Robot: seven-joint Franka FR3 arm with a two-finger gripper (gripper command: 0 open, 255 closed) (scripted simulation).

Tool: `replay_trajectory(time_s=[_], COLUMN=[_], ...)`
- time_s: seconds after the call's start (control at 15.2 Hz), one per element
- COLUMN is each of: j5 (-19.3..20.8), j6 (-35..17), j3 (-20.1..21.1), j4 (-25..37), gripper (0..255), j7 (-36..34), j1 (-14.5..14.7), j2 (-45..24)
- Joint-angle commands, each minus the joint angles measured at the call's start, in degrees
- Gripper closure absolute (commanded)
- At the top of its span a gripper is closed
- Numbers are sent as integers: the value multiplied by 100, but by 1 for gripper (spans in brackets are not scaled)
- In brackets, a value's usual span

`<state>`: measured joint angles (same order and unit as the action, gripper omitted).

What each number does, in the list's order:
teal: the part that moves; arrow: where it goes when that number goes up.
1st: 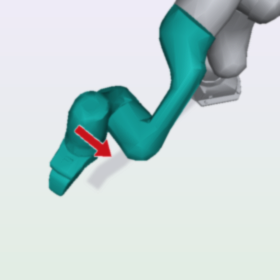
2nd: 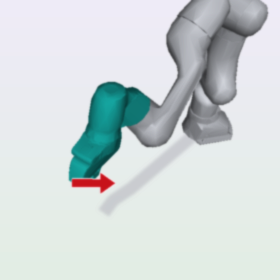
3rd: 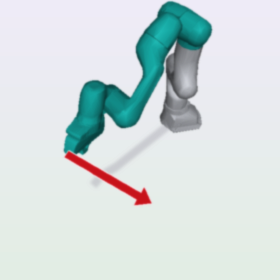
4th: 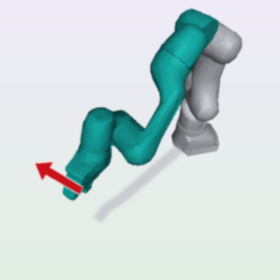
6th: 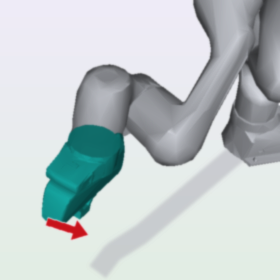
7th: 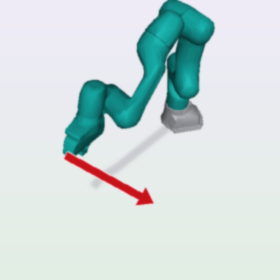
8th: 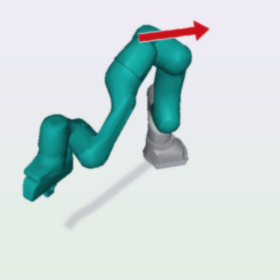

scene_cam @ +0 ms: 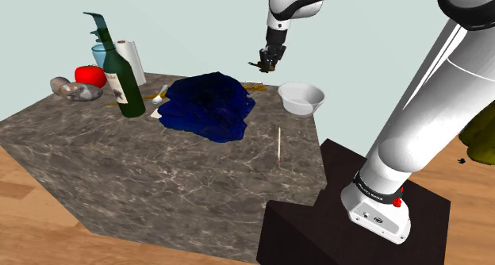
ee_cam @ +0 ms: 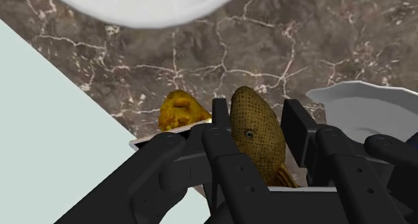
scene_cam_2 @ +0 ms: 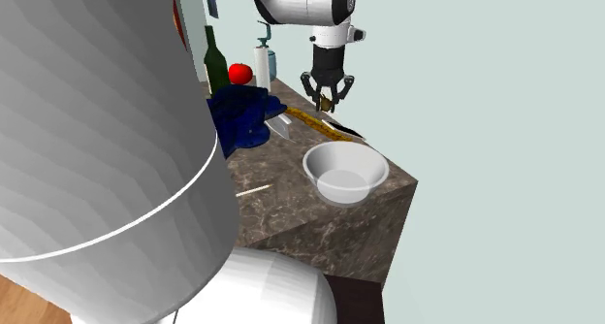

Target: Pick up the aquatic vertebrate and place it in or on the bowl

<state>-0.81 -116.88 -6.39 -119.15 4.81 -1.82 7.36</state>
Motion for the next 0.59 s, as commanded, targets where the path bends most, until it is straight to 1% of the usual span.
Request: replay_trajectory(time_s=[0.0, 0.53], j5=[37, 339], j6=[4, 51], j3=[-56, -432], j4=[-295, -1716], gripper=[255, 255], j7=[89, 632], j1=[-53, -418], j2=[298, 1774])
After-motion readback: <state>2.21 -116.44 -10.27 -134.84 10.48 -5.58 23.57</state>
